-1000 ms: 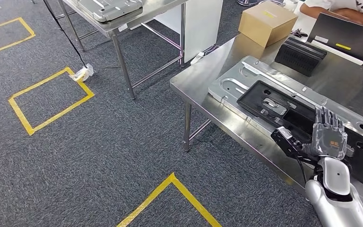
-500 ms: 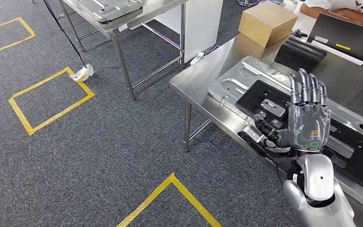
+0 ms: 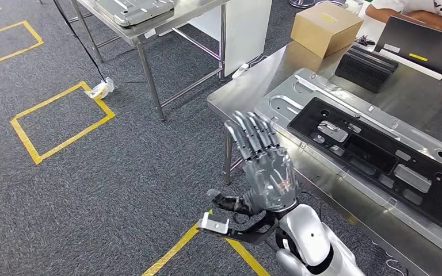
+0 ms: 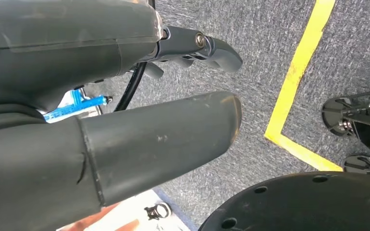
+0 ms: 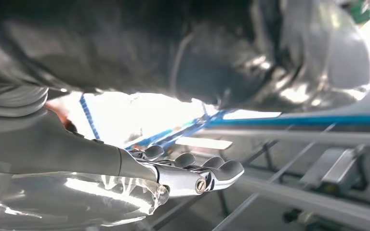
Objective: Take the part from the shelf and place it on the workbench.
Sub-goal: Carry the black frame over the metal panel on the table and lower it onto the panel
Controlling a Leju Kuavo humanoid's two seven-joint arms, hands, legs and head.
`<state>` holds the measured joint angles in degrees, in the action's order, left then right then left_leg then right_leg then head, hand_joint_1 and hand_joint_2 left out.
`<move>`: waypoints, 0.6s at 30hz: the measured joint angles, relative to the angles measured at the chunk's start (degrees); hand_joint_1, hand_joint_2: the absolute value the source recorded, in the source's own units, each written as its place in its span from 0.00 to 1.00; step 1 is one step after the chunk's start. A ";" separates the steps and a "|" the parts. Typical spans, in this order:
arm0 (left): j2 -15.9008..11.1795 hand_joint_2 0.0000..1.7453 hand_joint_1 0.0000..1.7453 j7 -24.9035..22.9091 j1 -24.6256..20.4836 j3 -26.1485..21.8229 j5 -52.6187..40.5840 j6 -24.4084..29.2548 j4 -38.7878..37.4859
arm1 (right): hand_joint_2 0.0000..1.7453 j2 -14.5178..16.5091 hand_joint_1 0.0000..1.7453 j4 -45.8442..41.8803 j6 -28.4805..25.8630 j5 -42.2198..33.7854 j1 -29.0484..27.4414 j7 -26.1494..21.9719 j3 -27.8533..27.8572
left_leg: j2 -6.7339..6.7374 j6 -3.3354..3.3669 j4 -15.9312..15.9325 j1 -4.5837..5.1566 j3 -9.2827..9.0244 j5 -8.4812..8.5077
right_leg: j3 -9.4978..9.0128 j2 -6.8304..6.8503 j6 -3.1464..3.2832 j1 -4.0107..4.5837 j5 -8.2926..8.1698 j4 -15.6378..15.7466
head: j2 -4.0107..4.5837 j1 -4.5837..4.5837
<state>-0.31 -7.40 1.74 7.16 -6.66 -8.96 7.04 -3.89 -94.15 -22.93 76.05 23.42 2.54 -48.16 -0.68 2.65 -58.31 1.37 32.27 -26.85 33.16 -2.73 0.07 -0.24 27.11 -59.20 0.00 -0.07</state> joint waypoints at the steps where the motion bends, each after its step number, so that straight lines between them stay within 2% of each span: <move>1: -0.06 0.00 0.00 0.08 0.00 -0.05 0.02 -0.01 0.00 | 0.00 0.07 0.00 0.16 0.22 -0.51 0.15 0.03 -1.02 | 0.00 0.07 -0.08 0.06 0.03 -0.03 | -0.01 -0.03 -0.07 -0.04 -0.06 0.09 | 0.00 -0.01; 3: -0.19 0.00 0.00 0.31 -0.01 -0.12 0.04 -0.04 0.01 | 0.00 0.11 0.00 0.40 0.38 -0.64 0.43 0.22 -2.71 | 0.03 0.31 0.09 -0.04 -0.01 0.09 | -0.04 -0.03 -0.29 0.02 -0.11 0.21 | 0.00 -0.03; 5: -0.22 0.00 0.00 0.54 0.01 -0.15 0.09 -0.10 0.02 | 0.00 0.10 0.00 0.58 0.34 -0.05 0.57 0.61 -3.78 | 0.09 0.60 0.89 -0.56 -0.31 0.55 | 0.39 0.72 -0.60 0.21 0.94 -1.05 | 0.00 0.02; 6: -0.22 0.00 0.00 0.63 0.05 -0.15 0.13 -0.13 0.02 | 0.00 0.09 0.00 0.69 0.31 0.33 0.59 0.88 -4.14 | 0.11 0.76 1.24 -0.84 -0.43 0.78 | 1.25 1.25 -0.82 0.22 2.31 -3.05 | 0.00 0.04; 8: -0.24 0.00 0.00 0.75 0.20 -0.18 0.20 -0.15 0.02 | 0.00 0.04 0.00 1.01 0.27 0.88 0.46 1.28 -4.74 | 0.06 0.89 1.33 -0.98 -0.31 0.90 | 4.53 2.00 -1.29 -0.17 6.05 -10.06 | 0.00 0.08; 9: -0.25 0.00 0.00 0.76 0.28 -0.19 0.22 -0.15 0.02 | 0.00 0.01 0.00 1.19 0.26 1.00 0.34 1.39 -5.00 | -0.05 0.86 1.30 -1.05 -0.23 0.89 | 6.17 2.12 -1.52 -0.43 7.29 -13.43 | 0.00 0.07; 10: -0.25 0.00 0.00 0.78 0.37 -0.20 0.24 -0.15 0.02 | 0.00 -0.02 0.00 1.39 0.26 1.04 0.24 1.43 -5.21 | -0.23 0.78 1.25 -1.14 -0.20 0.87 | 7.10 2.18 -1.74 -0.68 7.51 -15.28 | 0.00 0.07; 11: -0.26 0.00 0.00 0.78 0.43 -0.21 0.26 -0.15 0.02 | 0.00 -0.03 0.00 1.57 0.26 1.05 0.18 1.43 -5.38 | -0.48 0.63 1.17 -1.27 -0.21 0.81 | 6.92 2.20 -1.93 -0.90 6.55 -14.88 | 0.00 0.06; 12: -0.26 0.00 0.00 0.78 0.45 -0.22 0.27 -0.16 0.02 | 0.00 -0.04 0.00 1.70 0.25 1.05 0.16 1.44 -5.51 | -0.84 0.41 1.01 -1.44 -0.25 0.71 | 5.59 2.14 -2.10 -1.10 4.64 -12.18 | 0.00 0.06; 14: -0.26 0.00 0.00 0.79 0.37 -0.23 0.30 -0.17 0.02 | 0.00 -0.05 0.00 1.93 0.23 1.05 0.16 1.44 -5.71 | -1.65 -0.31 0.37 -1.73 -0.09 0.37 | 1.80 0.72 -2.20 -1.38 1.19 -4.36 | 0.00 0.07; 15: -0.26 0.00 0.00 0.80 0.29 -0.23 0.32 -0.17 0.02 | 0.00 -0.07 0.00 2.03 0.22 1.05 0.15 1.44 -5.79 | -2.12 -0.75 0.07 -1.80 0.13 0.27 | 0.52 0.04 -2.04 -1.39 0.41 -1.68 | 0.00 0.06; 16: -0.27 0.00 0.00 0.80 0.25 -0.23 0.34 -0.17 0.02 | 0.00 -0.10 0.00 2.14 0.21 1.05 0.11 1.45 -5.88 | -2.51 -1.21 -0.12 -1.87 0.39 0.24 | -0.03 -0.47 -1.77 -1.28 0.33 -0.41 | 0.00 0.05; 18: -0.29 0.00 0.00 0.78 0.29 -0.23 0.37 -0.16 0.02 | 0.00 -0.16 0.00 2.32 0.18 1.09 -0.01 1.52 -6.00 | -3.28 -2.10 0.00 -2.05 0.69 0.44 | -0.05 0.10 -0.94 -0.98 0.41 -0.24 | 0.00 0.02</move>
<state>-0.60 -6.63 2.03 6.93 -6.29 -9.12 7.06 -4.05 -91.83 -22.74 77.14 23.41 4.05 -54.16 -3.96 0.55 -58.31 -0.68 32.95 -26.41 33.10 -2.63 -0.86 -1.22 27.52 -59.44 0.00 -0.05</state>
